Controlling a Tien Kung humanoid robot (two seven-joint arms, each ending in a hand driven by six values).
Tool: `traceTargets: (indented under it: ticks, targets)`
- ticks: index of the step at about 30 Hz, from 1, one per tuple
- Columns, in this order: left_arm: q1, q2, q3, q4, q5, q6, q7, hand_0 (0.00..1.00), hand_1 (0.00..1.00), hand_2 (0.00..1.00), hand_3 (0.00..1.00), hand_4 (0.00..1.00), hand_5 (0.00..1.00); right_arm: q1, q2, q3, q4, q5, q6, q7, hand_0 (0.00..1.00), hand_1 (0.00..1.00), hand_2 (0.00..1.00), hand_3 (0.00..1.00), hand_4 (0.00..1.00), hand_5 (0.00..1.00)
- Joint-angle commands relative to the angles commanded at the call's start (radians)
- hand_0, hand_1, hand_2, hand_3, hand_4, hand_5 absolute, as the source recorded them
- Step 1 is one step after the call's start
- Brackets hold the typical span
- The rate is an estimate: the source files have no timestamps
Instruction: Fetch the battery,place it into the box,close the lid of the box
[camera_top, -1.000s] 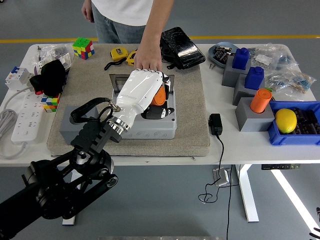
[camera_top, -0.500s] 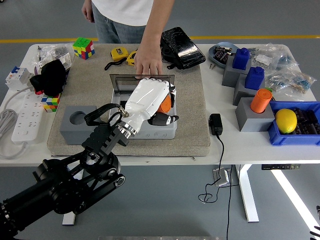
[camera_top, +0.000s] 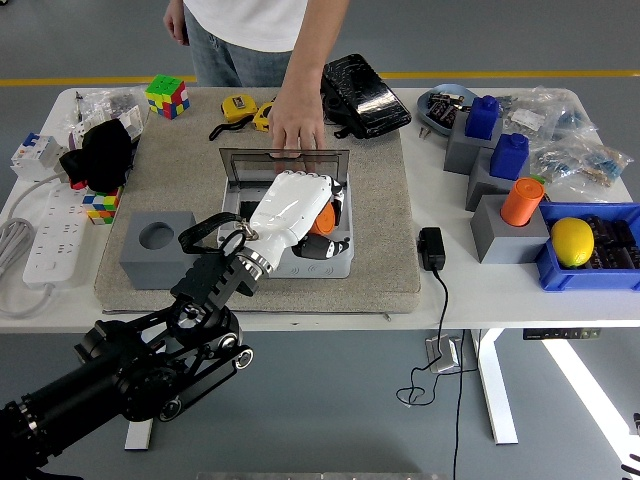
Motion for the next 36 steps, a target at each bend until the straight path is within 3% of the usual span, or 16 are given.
traceTargets:
  ticks: [18, 23, 24, 29, 30, 35, 36]
  targets:
    - [-0.001, -0.001, -0.014, -0.001, 0.027, -0.018, 0.000, 0.067, 0.043, 0.071, 0.067, 0.778, 0.042, -0.001, 0.001, 0.001, 0.000, 0.000, 0.001, -0.001, 0.812, 0.754, 0.730, 0.787, 0.998, 0.998]
    - [-0.002, 0.001, -0.021, -0.004, 0.038, -0.042, 0.000, 0.067, 0.043, 0.071, 0.067, 0.778, 0.042, 0.000, 0.001, 0.000, 0.000, 0.002, 0.001, -0.001, 0.812, 0.754, 0.730, 0.787, 0.998, 0.998]
    - [-0.002, 0.001, -0.023, -0.005, 0.040, -0.047, -0.002, 0.111, 0.098, 0.123, 0.120, 0.833, 0.076, 0.000, 0.001, 0.001, 0.000, 0.002, 0.001, -0.001, 0.812, 0.754, 0.730, 0.787, 0.998, 0.998]
    - [-0.003, 0.001, -0.032, -0.002, 0.062, -0.061, -0.002, 0.111, 0.098, 0.123, 0.120, 0.833, 0.076, 0.000, 0.002, 0.001, 0.000, 0.002, 0.001, -0.001, 0.812, 0.754, 0.730, 0.787, 0.998, 0.998]
    - [-0.003, 0.001, -0.034, -0.002, 0.066, -0.063, -0.001, 0.183, 0.175, 0.168, 0.168, 0.873, 0.112, 0.000, 0.002, 0.001, 0.000, 0.002, 0.001, 0.000, 0.813, 0.754, 0.730, 0.787, 0.998, 0.998]
    - [-0.003, 0.005, -0.036, -0.010, 0.091, -0.075, 0.005, 0.183, 0.175, 0.168, 0.168, 0.873, 0.112, 0.000, 0.003, 0.000, 0.000, 0.003, 0.002, 0.000, 0.813, 0.754, 0.730, 0.787, 0.998, 0.998]
    - [-0.003, 0.005, -0.037, -0.011, 0.097, -0.079, 0.008, 0.280, 0.306, 0.283, 0.333, 0.899, 0.141, 0.000, 0.004, 0.000, 0.000, 0.003, 0.002, 0.000, 0.813, 0.754, 0.730, 0.787, 0.998, 0.998]
